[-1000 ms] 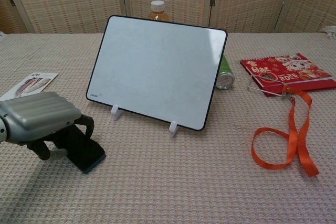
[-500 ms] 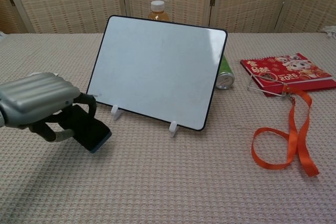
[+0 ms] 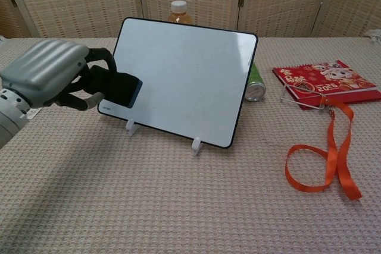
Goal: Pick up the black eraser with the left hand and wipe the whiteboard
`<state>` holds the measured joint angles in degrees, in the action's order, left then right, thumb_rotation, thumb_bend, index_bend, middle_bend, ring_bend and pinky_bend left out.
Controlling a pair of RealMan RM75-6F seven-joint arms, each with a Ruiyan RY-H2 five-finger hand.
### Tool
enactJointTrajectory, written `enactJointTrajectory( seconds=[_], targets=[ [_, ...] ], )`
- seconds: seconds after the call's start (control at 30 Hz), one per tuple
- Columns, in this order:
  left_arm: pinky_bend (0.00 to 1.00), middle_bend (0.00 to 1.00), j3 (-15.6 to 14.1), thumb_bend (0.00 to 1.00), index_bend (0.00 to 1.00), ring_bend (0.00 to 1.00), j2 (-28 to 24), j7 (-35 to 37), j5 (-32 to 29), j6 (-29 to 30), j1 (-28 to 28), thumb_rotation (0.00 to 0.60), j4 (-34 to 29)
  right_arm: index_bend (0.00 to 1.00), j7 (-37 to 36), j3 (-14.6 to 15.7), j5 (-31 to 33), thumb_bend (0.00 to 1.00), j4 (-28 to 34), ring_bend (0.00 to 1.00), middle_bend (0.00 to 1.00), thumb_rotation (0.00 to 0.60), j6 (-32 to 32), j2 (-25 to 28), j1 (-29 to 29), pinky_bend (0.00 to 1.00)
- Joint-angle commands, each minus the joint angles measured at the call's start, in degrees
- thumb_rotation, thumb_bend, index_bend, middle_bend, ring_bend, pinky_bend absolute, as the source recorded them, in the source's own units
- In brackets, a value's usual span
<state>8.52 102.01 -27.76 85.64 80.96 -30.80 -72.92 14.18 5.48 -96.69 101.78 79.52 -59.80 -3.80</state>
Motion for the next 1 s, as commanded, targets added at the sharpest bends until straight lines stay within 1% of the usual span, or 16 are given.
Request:
enactJointTrajectory(
  seconds=[0.03, 0.13, 0.37, 0.47, 0.73, 1.0],
  targets=[
    [1.0, 1.0, 3.49, 0.47, 0.73, 1.0, 7.97, 4.46, 1.58, 3.94, -2.15, 0.6, 9.75, 0.0, -0.47, 0.15, -0.43, 0.26, 0.03, 0.0, 0.0, 0.6, 0.38, 0.3, 0.12, 0.0],
    [1.0, 1.0, 4.38, 0.47, 0.72, 1.0, 11.92, 5.5, 1.74, 4.06, -3.85, 0.6, 16.39, 0.0, -1.13, 0.27, -0.87, 0.26, 0.03, 0.0, 0.0, 0.6, 0.89, 0.64, 0.28, 0.0],
    [1.0, 1.0, 6.31, 0.48, 0.72, 1.0, 17.67, 6.61, 0.61, 3.7, -6.62, 0.6, 25.56, 0.0, -2.15, 0.28, -1.02, 0.26, 0.02, 0.0, 0.0, 0.6, 1.06, 1.12, 0.28, 0.0],
    [1.0, 1.0, 6.51, 0.48, 0.72, 1.0, 19.92, 6.55, 0.49, 3.73, -7.68, 0.6, 29.41, 0.0, -2.51, 0.32, -1.21, 0.26, 0.03, 0.0, 0.0, 0.6, 1.32, 1.29, 0.37, 0.0],
    [1.0, 1.0, 7.57, 0.48, 0.73, 1.0, 23.93, 7.28, -0.93, 3.12, -9.82, 0.6, 36.28, 0.0, -3.29, 0.34, -1.5, 0.26, 0.0, 0.0, 0.0, 0.6, 1.87, 1.7, 0.6, 0.0],
    [1.0, 1.0, 7.67, 0.48, 0.73, 1.0, 26.03, 7.91, -1.48, 3.66, -10.93, 0.6, 39.83, 0.0, -3.33, 0.31, -1.69, 0.26, -0.09, 0.0, 0.0, 0.6, 2.12, 1.64, 0.75, 0.0]
  ],
)
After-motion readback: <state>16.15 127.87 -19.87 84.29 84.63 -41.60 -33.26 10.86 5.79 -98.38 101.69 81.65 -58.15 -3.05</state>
